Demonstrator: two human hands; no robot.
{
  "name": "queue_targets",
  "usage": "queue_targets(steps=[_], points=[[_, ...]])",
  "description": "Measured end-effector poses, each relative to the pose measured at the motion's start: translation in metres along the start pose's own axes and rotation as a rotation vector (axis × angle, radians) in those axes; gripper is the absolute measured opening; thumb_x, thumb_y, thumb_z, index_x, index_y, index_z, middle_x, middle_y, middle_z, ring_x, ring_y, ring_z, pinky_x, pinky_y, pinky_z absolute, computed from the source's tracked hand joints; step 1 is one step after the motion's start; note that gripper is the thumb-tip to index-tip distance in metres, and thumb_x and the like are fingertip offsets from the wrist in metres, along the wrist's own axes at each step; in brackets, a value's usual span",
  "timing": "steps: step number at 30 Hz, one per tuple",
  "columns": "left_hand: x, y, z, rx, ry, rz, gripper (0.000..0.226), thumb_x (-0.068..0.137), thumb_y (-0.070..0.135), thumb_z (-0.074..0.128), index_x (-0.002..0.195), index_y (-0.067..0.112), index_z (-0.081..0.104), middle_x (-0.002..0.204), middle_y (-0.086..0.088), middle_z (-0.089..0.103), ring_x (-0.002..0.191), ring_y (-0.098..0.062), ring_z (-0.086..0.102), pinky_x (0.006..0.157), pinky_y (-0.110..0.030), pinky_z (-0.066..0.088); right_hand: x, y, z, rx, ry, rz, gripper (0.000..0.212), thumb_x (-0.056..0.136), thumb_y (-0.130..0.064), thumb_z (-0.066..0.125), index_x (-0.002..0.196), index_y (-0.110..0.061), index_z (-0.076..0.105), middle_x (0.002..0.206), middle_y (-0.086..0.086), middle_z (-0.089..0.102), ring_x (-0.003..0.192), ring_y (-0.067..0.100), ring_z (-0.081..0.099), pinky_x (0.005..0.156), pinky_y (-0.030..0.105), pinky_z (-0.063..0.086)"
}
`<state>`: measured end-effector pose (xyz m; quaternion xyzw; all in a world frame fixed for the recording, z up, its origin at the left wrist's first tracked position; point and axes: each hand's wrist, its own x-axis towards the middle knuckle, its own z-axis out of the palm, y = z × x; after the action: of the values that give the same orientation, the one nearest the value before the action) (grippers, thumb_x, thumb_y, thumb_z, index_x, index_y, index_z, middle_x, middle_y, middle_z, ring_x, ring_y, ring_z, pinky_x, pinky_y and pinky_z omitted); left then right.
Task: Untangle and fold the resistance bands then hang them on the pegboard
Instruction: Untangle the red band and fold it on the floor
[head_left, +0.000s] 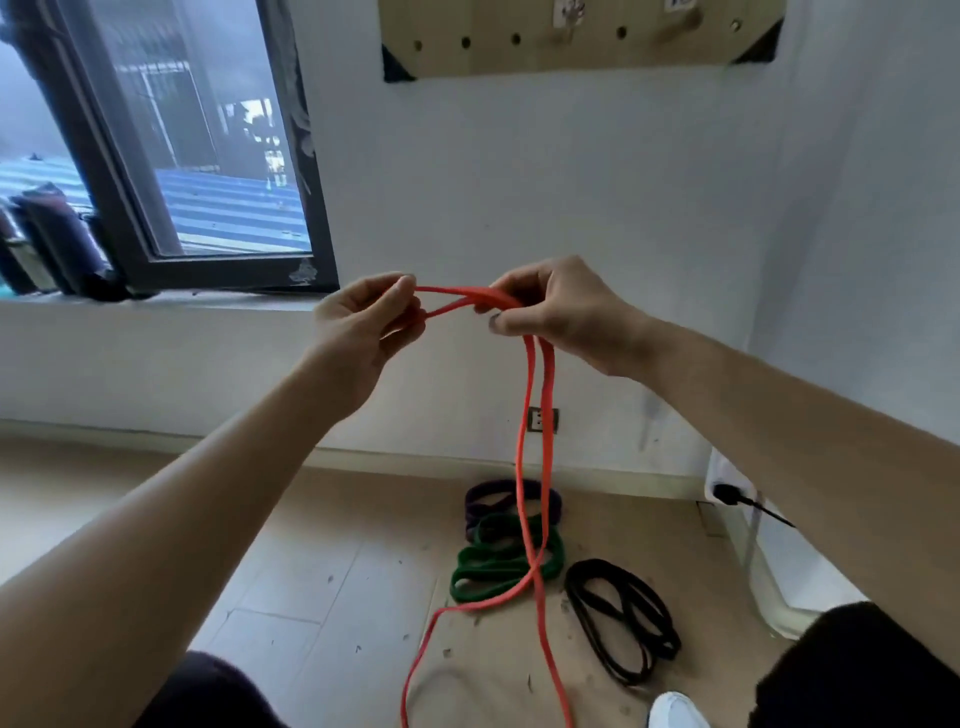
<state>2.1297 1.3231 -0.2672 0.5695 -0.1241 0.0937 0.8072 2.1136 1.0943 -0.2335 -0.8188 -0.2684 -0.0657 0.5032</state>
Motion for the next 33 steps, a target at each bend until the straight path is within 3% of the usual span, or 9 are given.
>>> queue_targets(steps=[3, 6, 9, 17, 23, 28, 33], points=[[0.006, -0.01, -0.003, 0.028, 0.006, -0.017, 0.008, 0.094, 0.013, 0.065, 0.098, 0.01, 0.071, 0.076, -0.002, 0.071, 0.071, -0.014, 0.069, 0.067, -0.023, 0.058, 0.002, 0.021, -0.002, -0.087, -0.003, 0.037, 0.012, 0.084, -0.006, 0.077, 0.096, -0.008, 0.078, 0.078, 0.002, 0.072, 0.07, 0.006, 0.064, 0.069, 0.022, 0.053], [0.002, -0.043, -0.017, 0.24, -0.058, -0.093, 0.015, 0.091, 0.012, 0.069, 0.105, 0.007, 0.073, 0.086, -0.011, 0.076, 0.081, -0.024, 0.074, 0.07, -0.027, 0.06, -0.013, 0.079, 0.017, -0.212, -0.247, 0.26, 0.008, 0.087, -0.016, 0.078, 0.089, -0.009, 0.077, 0.077, 0.001, 0.071, 0.073, 0.011, 0.066, 0.072, 0.028, 0.056], [0.002, -0.074, -0.022, 0.412, -0.133, -0.158, 0.02, 0.092, 0.01, 0.069, 0.111, 0.006, 0.071, 0.094, -0.015, 0.078, 0.087, -0.028, 0.076, 0.074, -0.03, 0.062, -0.019, 0.119, 0.027, -0.198, -0.346, 0.339, 0.01, 0.089, -0.02, 0.078, 0.092, -0.011, 0.076, 0.08, -0.001, 0.068, 0.077, 0.012, 0.065, 0.075, 0.029, 0.057], [0.032, -0.108, -0.037, 0.762, -0.224, -0.231, 0.016, 0.092, 0.019, 0.071, 0.102, 0.008, 0.073, 0.09, -0.008, 0.077, 0.083, -0.021, 0.073, 0.071, -0.024, 0.059, -0.003, 0.148, 0.007, -0.035, -0.196, 0.323, 0.017, 0.09, -0.022, 0.077, 0.098, -0.007, 0.075, 0.074, -0.004, 0.069, 0.068, 0.004, 0.064, 0.061, 0.018, 0.048], [0.029, -0.12, -0.024, 0.566, -0.27, -0.375, 0.027, 0.096, 0.027, 0.064, 0.106, 0.003, 0.072, 0.087, -0.002, 0.067, 0.079, -0.014, 0.063, 0.075, -0.028, 0.051, 0.001, 0.166, 0.002, -0.038, -0.167, 0.351, 0.022, 0.091, -0.028, 0.075, 0.103, -0.01, 0.075, 0.095, 0.015, 0.076, 0.077, 0.014, 0.065, 0.06, 0.024, 0.046], [0.03, -0.111, -0.015, 0.401, -0.331, -0.405, 0.041, 0.086, 0.037, 0.065, 0.108, 0.002, 0.071, 0.084, 0.0, 0.069, 0.084, -0.016, 0.063, 0.086, -0.033, 0.051, 0.006, 0.172, 0.002, 0.013, -0.073, 0.361, 0.018, 0.091, -0.022, 0.075, 0.103, -0.01, 0.073, 0.091, 0.003, 0.078, 0.076, 0.006, 0.07, 0.062, 0.021, 0.048], [0.034, -0.111, -0.019, 0.418, -0.301, -0.383, 0.035, 0.095, 0.033, 0.061, 0.109, 0.003, 0.071, 0.093, -0.005, 0.071, 0.094, -0.021, 0.066, 0.097, -0.037, 0.052, 0.01, 0.169, 0.004, 0.187, 0.043, 0.33, 0.026, 0.088, -0.017, 0.076, 0.107, -0.003, 0.065, 0.089, 0.008, 0.078, 0.083, 0.026, 0.073, 0.064, 0.027, 0.057]])
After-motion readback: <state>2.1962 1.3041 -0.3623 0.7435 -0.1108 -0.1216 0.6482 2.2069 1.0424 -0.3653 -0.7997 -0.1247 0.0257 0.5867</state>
